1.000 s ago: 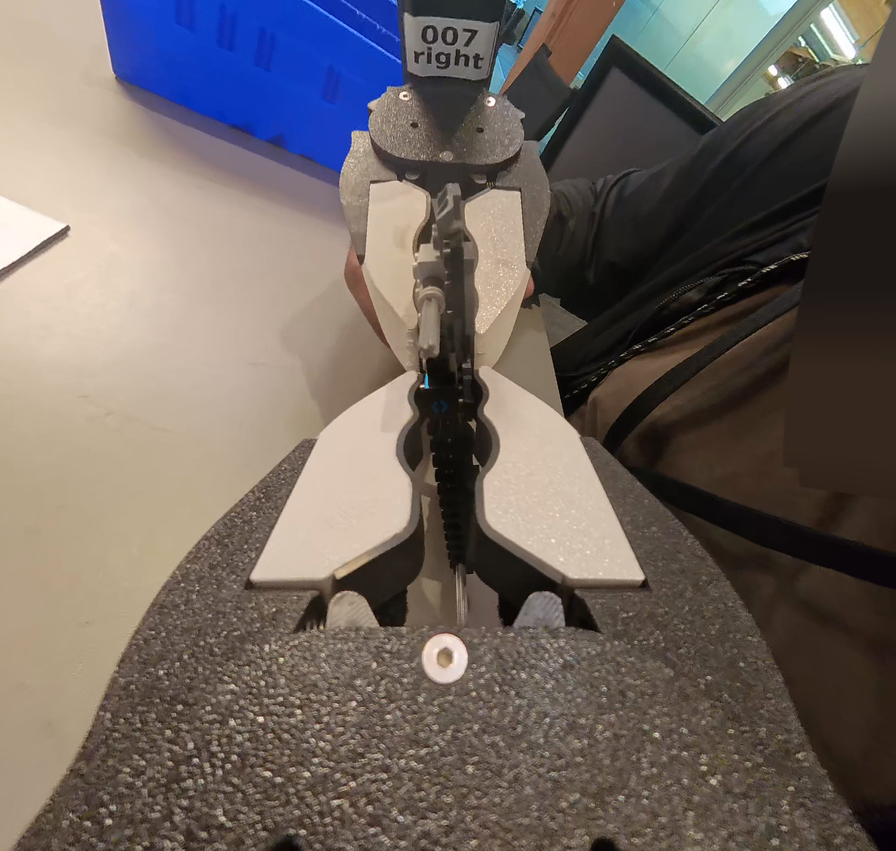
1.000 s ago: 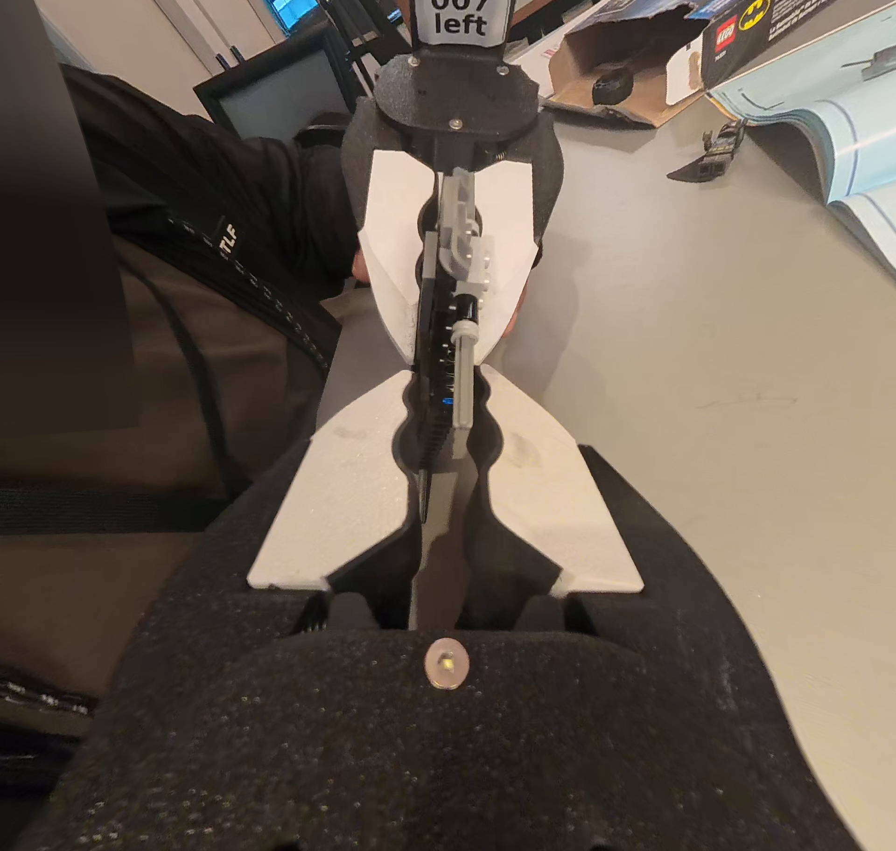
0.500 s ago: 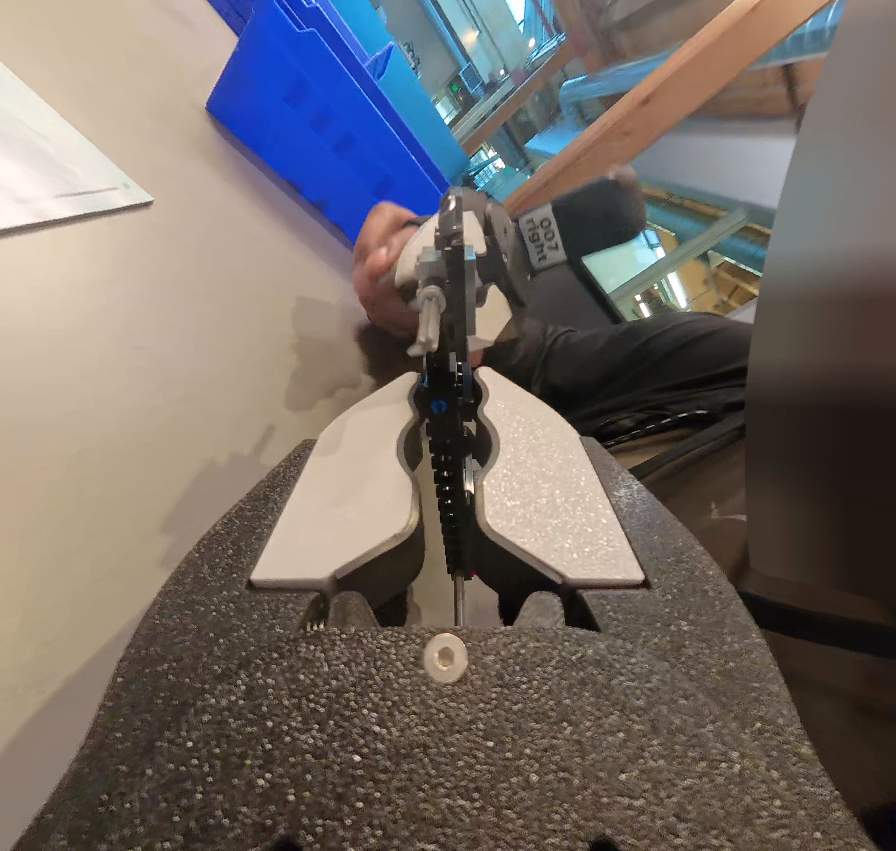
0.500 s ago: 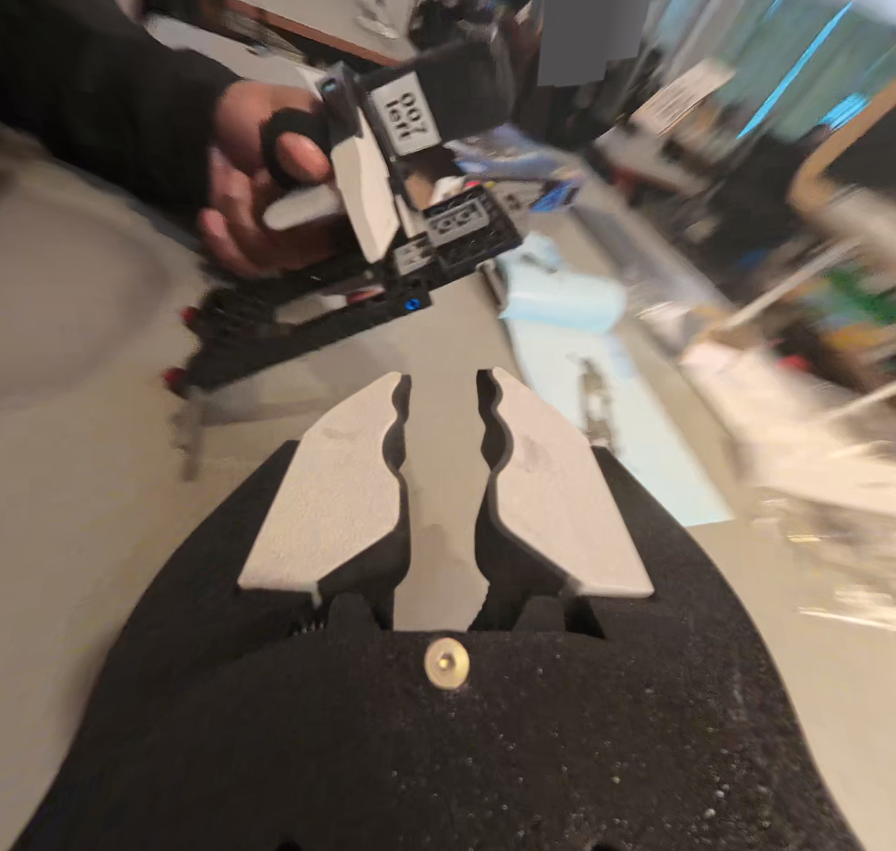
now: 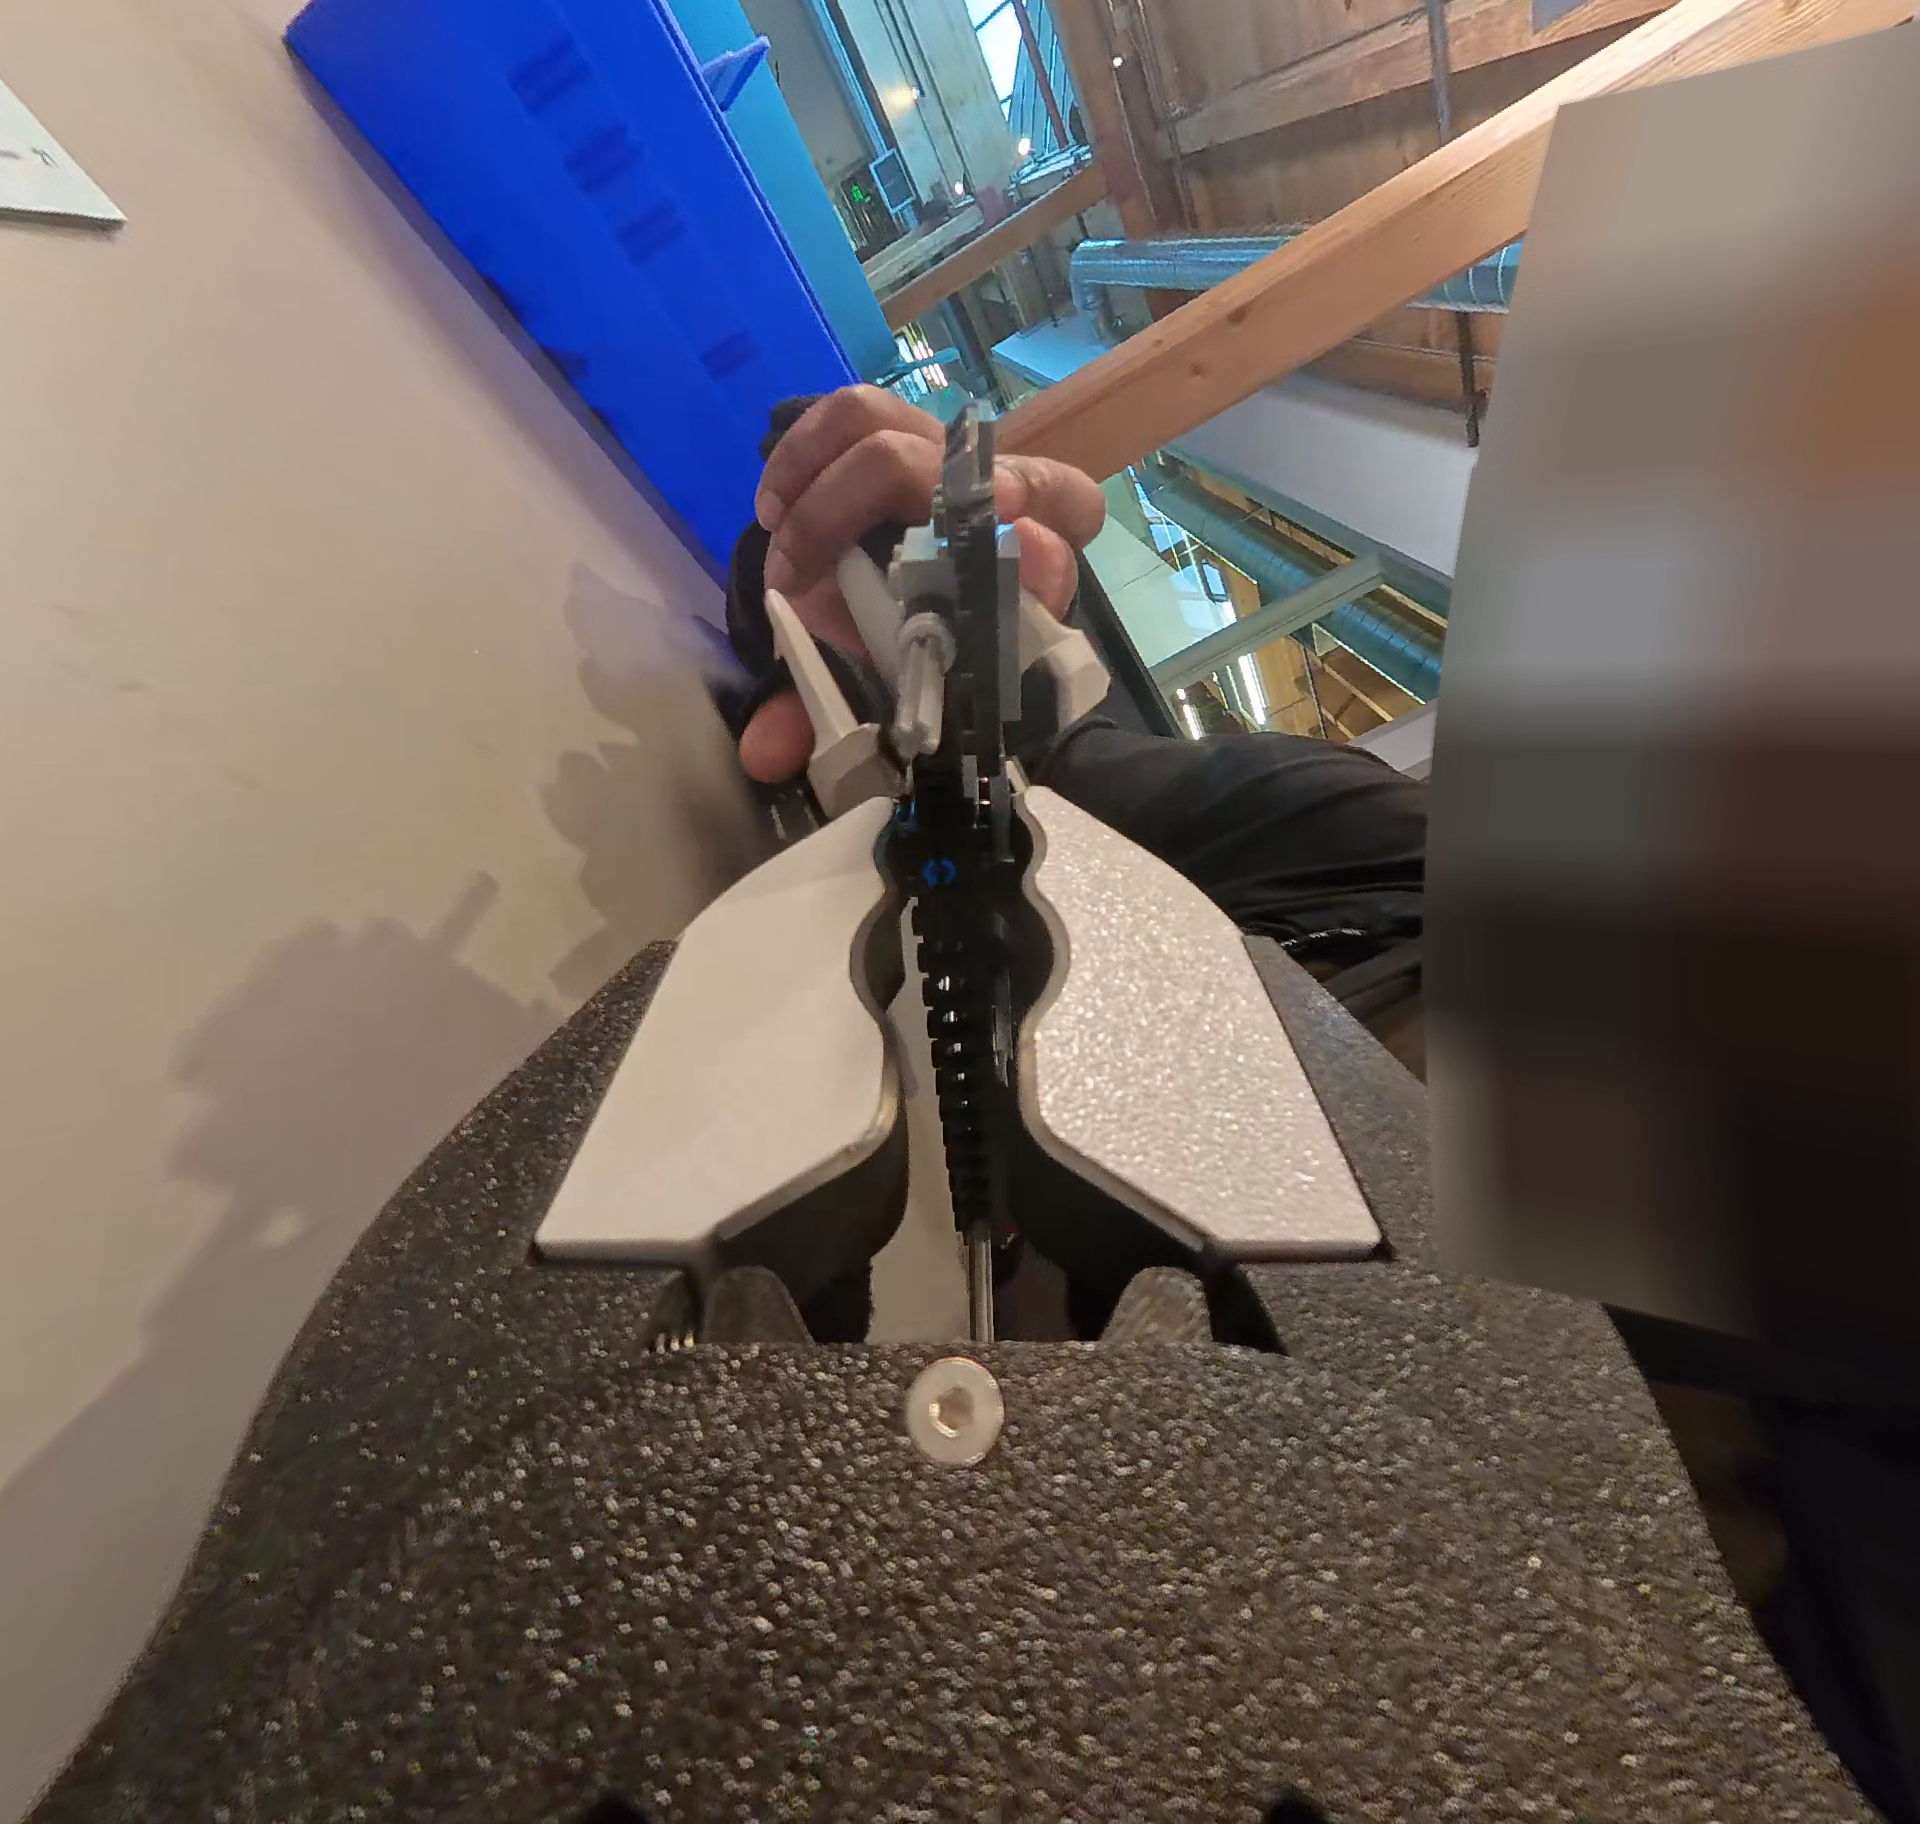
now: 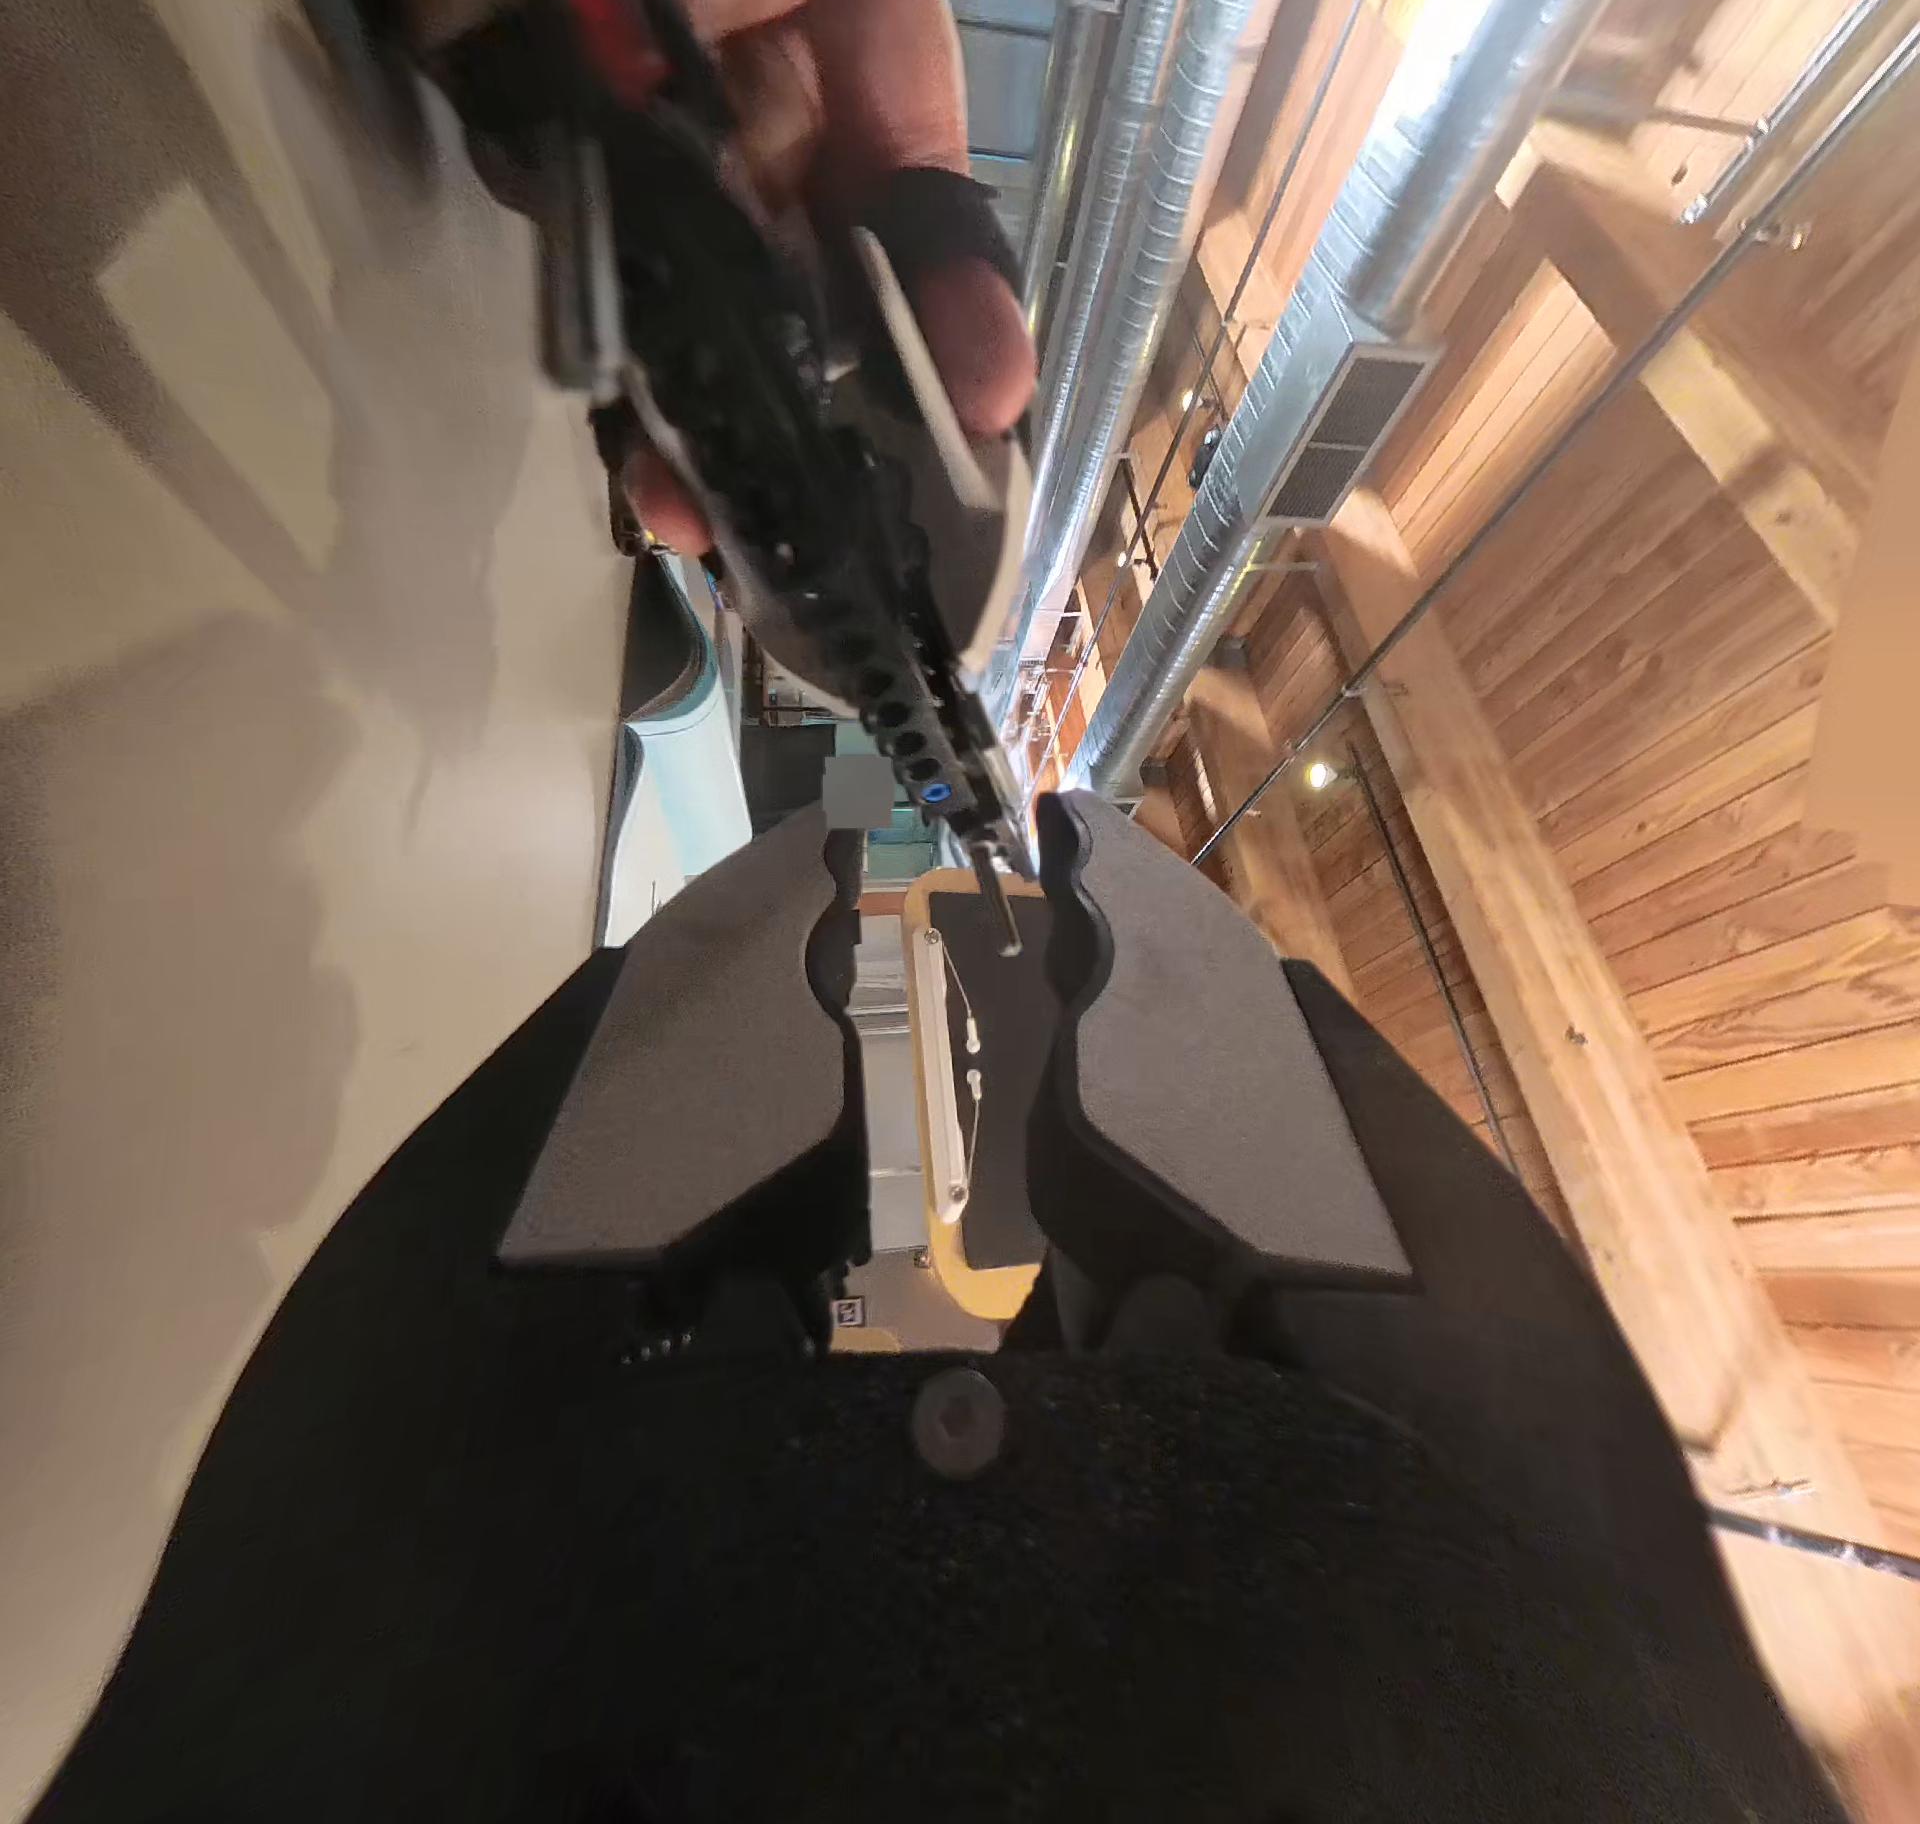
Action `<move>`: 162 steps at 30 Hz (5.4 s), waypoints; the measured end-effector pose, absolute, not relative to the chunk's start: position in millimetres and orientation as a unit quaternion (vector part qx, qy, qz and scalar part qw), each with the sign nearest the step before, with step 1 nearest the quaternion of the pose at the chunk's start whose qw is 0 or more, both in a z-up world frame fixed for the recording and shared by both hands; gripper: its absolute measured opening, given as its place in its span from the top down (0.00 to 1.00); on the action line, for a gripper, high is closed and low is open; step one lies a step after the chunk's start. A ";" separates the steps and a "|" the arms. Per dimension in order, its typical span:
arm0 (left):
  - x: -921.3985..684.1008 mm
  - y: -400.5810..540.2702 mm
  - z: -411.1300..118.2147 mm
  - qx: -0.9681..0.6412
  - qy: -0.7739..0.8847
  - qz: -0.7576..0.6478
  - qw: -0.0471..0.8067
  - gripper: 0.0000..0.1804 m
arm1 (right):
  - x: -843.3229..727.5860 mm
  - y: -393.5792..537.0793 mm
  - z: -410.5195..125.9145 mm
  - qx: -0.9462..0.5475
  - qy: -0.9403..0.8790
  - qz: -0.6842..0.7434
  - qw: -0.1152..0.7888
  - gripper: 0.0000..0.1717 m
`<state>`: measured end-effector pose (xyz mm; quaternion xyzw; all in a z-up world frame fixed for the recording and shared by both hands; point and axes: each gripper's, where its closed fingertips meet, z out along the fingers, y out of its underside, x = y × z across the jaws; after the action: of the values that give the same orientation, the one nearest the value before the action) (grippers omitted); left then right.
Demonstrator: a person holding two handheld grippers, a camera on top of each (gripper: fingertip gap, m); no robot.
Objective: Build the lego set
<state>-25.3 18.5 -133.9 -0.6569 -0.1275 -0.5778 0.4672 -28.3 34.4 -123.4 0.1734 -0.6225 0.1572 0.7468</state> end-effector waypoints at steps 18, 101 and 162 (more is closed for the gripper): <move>-13.3 20.6 -141.7 -0.702 -0.085 -0.531 0.467 0.84 | -28.7 24.6 -137.4 0.196 -0.625 0.152 0.740 0.90; -27.4 16.6 -127.8 -0.654 -0.086 -0.581 0.477 0.89 | -21.7 26.6 -123.6 0.173 -0.608 0.146 0.761 0.91; -28.4 17.9 -122.7 -0.649 -0.075 -0.555 0.515 0.91 | -23.8 49.7 -111.6 0.070 -0.624 0.220 0.747 0.87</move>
<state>-28.4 17.9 -122.7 -0.6489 -0.0755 -0.5547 0.5154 -23.8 49.7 -111.6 0.0699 -0.6237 0.2203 0.7467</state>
